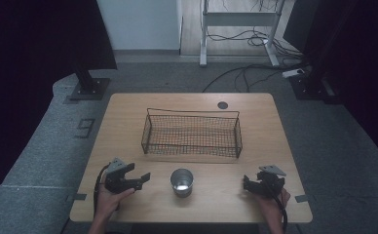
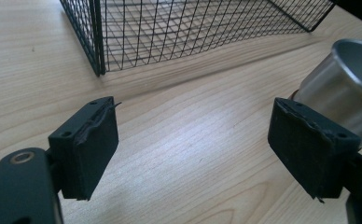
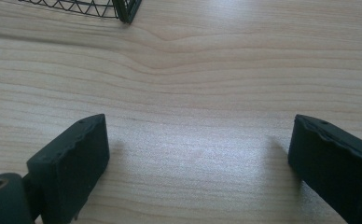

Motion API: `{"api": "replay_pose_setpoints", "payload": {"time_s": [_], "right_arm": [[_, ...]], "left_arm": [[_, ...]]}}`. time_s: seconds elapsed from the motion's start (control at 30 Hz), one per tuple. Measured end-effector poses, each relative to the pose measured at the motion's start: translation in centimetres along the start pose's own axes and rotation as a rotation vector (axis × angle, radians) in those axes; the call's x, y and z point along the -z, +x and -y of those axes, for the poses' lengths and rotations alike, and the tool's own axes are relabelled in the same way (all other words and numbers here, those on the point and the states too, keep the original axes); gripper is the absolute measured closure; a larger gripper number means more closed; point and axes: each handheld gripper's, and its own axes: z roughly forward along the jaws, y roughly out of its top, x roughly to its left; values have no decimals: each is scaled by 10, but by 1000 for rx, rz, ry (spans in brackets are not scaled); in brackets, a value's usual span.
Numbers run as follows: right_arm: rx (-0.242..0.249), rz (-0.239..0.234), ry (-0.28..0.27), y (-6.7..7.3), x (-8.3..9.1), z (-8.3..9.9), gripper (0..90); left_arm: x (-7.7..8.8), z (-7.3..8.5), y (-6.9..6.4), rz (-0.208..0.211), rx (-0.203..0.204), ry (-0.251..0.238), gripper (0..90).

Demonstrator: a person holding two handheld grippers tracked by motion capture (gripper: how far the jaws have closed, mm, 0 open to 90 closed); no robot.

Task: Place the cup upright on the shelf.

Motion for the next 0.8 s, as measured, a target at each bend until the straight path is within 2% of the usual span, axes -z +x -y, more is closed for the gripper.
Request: {"api": "replay_pose_setpoints", "payload": {"time_s": [0.8], "right_arm": [[-2, 2, -6, -1, 0, 0, 68]], "left_arm": [[4, -14, -24, 105, -47, -28, 147]]}}
